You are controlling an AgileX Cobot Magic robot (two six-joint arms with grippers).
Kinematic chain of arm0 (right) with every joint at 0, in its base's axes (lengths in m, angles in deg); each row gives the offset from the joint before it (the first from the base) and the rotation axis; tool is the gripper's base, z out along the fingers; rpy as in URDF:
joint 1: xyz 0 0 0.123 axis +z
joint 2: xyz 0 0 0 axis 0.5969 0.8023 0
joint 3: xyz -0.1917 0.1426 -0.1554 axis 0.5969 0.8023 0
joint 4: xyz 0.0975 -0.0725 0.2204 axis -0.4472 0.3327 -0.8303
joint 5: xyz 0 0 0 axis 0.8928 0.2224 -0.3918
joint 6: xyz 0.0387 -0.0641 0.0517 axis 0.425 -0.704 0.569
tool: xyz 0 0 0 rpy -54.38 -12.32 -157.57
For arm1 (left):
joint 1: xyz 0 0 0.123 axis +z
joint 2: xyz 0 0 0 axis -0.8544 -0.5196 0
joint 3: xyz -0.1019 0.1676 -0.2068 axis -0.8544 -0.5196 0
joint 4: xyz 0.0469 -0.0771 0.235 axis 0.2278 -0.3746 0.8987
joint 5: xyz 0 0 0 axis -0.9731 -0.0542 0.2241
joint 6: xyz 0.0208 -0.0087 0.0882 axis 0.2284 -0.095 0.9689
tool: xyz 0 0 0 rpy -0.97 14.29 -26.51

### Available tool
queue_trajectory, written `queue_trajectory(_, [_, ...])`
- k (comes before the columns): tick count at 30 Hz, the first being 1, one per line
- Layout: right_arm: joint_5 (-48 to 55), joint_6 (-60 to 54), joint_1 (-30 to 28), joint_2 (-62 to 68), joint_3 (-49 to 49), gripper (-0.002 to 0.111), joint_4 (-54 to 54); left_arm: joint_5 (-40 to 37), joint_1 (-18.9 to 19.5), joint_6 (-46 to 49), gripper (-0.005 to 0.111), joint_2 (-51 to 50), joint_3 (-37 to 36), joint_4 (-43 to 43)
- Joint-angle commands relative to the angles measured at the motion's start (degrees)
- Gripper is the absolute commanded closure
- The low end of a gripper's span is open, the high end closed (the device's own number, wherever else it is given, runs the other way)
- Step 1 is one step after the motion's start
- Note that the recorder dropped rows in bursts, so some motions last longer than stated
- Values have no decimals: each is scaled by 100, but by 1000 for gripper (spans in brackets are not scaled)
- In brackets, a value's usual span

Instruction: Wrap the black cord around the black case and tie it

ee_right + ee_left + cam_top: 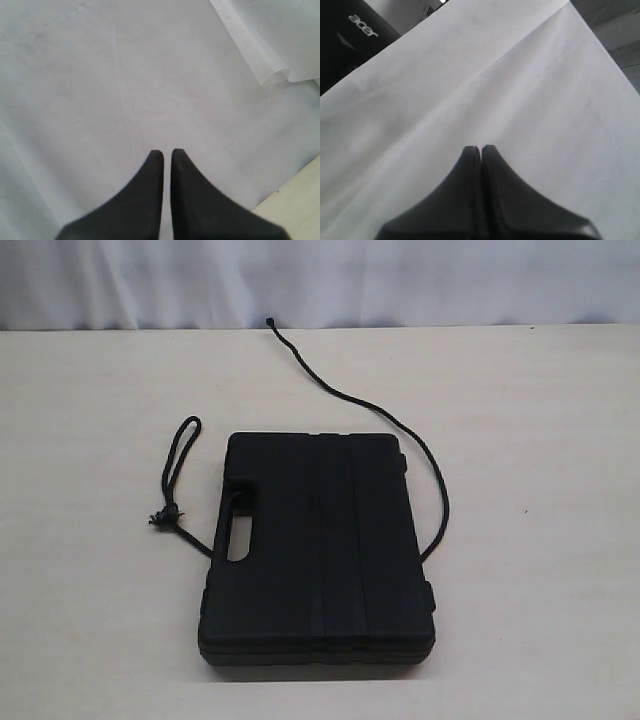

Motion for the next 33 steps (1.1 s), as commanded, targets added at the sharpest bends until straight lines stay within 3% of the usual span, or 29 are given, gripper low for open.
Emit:
queue_trajectory(1, [497,16,-38,131,-659,103,1169,51,-10,288,107,-341,709,274])
queue_trajectory(5, [1108,-35,-38,699,-1360,103,1423,-373,-10,277,107,-1057,1280,1001])
queue_trajectory(12, [2984,-1347,-38,1954,-2508,103,1423,-666,-10,258,107,-2163,1863,1212])
queue_trajectory(16, [4160,-1626,-38,3049,-3422,103,1339,-1865,-10,127,107,-2994,2829,2430])
queue_trajectory(18, [4624,-1754,-38,3680,-3847,103,1254,-2710,-10,149,107,-3472,3349,2596])
queue_trajectory(21, [5400,-2303,-38,4562,-4473,103,691,-4037,-100,1055,107,-4304,4083,2238])
queue_trajectory(25, [6271,-3058,-22,5727,-5002,103,-134,-5897,-491,4005,107,-5585,4920,194])
queue_trajectory(27, [6448,-3139,175,6264,-5141,103,-103,-6648,-605,4878,107,-6136,5152,-592])
queue_trajectory(31, [6421,-2853,1094,7030,-5171,103,498,-7287,-677,5366,107,-7138,5220,-1255])
queue_trajectory(33, [6184,-2548,1853,7371,-5171,103,909,-7423,-677,5366,107,-7505,5220,-1382])
